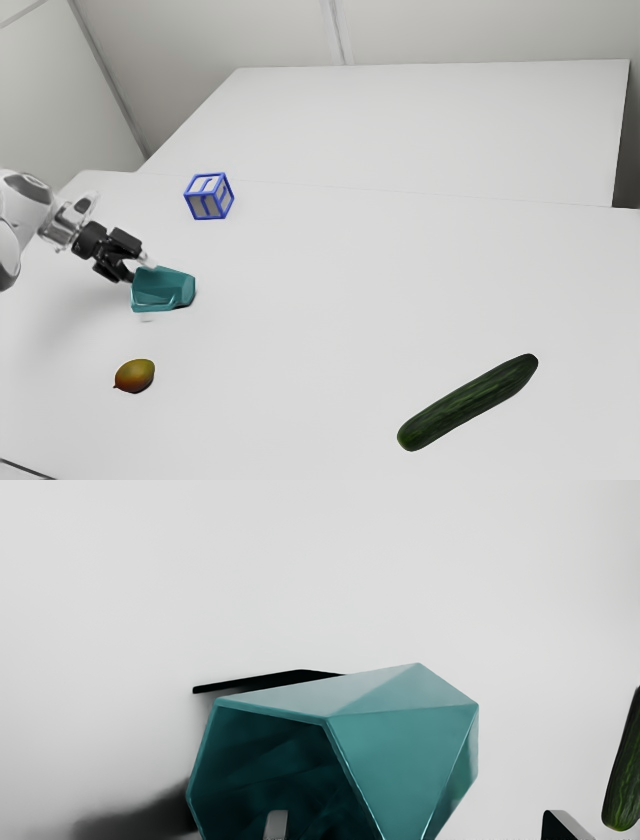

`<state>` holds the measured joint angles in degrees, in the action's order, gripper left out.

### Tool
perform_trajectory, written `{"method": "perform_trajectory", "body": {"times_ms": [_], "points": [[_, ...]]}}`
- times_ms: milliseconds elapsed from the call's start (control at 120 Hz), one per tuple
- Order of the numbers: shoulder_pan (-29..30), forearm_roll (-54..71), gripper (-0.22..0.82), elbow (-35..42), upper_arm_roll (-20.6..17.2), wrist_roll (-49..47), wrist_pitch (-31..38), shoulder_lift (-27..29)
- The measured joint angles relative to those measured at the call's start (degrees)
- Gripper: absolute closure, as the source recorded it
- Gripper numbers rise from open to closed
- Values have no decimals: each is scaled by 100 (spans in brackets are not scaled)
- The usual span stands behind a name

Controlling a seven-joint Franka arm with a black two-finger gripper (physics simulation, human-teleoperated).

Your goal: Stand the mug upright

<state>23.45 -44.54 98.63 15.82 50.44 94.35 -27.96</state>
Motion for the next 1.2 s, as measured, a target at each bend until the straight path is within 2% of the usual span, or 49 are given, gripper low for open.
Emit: {"method": "perform_trajectory", "body": {"times_ms": [300,408,675,900,1000,1200], "points": [[19,-226,54,51,1,67,-222,-12],[8,-301,64,53,5,85,-252,-9],[-158,-459,75,53,4,103,-322,91],[-526,-364,77,79,3,45,-236,433],[-868,-282,77,403,-9,6,134,733],[-1626,270,78,1092,-7,-125,1383,1286]]}}
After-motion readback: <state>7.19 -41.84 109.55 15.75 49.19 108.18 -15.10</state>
